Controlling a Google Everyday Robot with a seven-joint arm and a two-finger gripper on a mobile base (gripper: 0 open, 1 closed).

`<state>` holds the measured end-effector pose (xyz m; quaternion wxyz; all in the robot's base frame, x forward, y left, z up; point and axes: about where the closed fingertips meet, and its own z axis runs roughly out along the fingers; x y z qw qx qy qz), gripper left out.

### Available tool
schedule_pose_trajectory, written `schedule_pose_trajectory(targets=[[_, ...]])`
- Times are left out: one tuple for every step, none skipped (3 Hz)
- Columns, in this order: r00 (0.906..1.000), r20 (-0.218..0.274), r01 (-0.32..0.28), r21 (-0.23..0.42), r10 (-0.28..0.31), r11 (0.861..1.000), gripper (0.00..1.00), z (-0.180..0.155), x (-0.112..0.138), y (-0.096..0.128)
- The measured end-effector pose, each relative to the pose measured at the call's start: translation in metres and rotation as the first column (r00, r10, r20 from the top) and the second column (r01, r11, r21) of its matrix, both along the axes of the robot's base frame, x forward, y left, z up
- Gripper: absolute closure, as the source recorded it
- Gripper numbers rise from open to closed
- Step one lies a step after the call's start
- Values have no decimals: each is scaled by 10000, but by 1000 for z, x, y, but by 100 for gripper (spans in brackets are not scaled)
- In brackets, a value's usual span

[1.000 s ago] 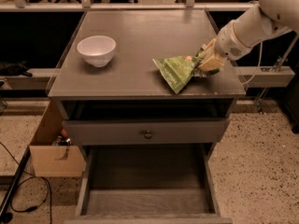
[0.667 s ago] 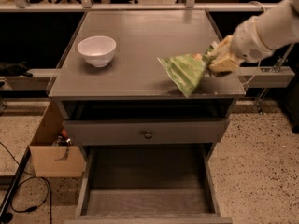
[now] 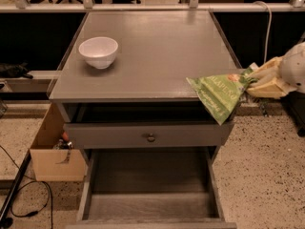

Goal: Place green jalapeno chip bag into middle drawer

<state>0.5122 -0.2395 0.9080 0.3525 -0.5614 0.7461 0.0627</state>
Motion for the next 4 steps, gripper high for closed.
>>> schedule_pose_trajectory(targets=[[10000, 8, -57, -2, 57, 10000, 100, 0, 1, 3], [9999, 101, -143, 401, 139, 9991, 100, -7, -9, 15], [9998, -152, 140, 1390, -120, 9902, 100, -36, -41, 29], [9956, -916, 376, 2223, -175, 9743, 100, -90, -94, 64]])
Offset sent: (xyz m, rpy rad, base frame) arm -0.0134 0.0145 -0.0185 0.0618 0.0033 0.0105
